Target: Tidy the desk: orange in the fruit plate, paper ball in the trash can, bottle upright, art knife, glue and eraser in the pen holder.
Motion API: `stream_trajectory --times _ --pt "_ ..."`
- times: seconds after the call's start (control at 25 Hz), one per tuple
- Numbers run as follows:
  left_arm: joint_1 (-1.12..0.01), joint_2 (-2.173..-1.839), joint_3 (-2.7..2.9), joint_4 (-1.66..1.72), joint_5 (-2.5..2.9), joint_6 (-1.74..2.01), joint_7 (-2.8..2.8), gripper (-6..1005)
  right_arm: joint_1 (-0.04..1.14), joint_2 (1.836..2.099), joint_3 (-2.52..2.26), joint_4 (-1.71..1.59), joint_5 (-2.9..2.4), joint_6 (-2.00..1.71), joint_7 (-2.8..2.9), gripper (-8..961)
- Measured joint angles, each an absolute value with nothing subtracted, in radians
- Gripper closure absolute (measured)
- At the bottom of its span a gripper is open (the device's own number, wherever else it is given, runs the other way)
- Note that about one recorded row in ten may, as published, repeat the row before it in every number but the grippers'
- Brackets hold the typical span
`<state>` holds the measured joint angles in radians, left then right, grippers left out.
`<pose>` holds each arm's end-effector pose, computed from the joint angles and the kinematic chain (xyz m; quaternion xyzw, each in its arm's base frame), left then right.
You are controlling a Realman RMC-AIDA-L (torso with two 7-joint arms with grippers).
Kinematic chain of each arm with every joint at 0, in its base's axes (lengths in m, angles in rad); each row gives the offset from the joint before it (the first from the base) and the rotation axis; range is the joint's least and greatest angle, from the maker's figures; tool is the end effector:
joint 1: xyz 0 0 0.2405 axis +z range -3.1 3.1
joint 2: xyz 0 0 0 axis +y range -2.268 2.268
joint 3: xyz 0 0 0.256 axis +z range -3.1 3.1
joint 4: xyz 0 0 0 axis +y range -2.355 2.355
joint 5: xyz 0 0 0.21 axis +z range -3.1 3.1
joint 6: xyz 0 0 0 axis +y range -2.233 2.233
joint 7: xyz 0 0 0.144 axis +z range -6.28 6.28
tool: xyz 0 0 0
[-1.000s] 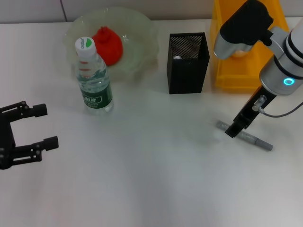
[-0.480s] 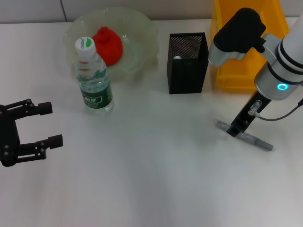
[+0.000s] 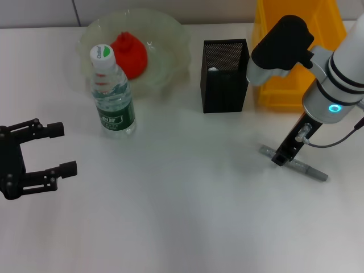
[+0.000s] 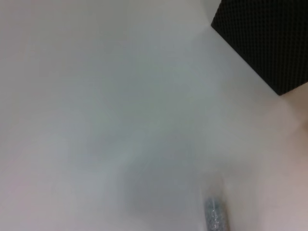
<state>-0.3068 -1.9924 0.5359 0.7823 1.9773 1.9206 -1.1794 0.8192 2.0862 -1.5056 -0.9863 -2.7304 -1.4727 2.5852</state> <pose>-0.3112 0.2510 0.0749 -0.9407 -0.1341 -0.2721 0.1517 0.1878 0.3736 -0.0439 -0.8952 0.2899 -0.3027 0.1514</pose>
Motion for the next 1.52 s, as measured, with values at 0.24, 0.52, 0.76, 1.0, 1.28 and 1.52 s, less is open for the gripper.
stream_trajectory --times 0.24,0.52,0.76,1.0,1.28,1.52 --pt "-0.307 -1.993 0.531 0.782 1.977 1.919 -1.18 198 0.822 2.086 -1.506 -0.967 -2.73 -1.471 2.587 648" --pt "-0.314 -1.992 0.528 0.784 1.977 1.917 -1.181 197 0.815 2.086 -1.497 -1.013 -2.73 -1.488 2.594 763" --pt "-0.32 -1.993 0.528 0.784 1.977 1.915 -1.181 198 0.758 2.086 -1.473 -1.299 -2.729 -1.585 2.612 816" --pt "-0.325 -1.999 0.528 0.784 1.977 1.911 -1.181 198 0.672 2.088 -1.476 -1.592 -2.69 -1.465 2.643 818" --pt "-0.326 -2.0 0.527 0.784 1.977 1.91 -1.182 198 0.622 2.086 -1.493 -1.554 -2.647 -1.153 2.647 820" --pt "-0.33 -2.0 0.526 0.784 1.972 1.907 -1.189 197 0.64 2.084 -1.501 -1.441 -2.578 -1.025 2.609 821"
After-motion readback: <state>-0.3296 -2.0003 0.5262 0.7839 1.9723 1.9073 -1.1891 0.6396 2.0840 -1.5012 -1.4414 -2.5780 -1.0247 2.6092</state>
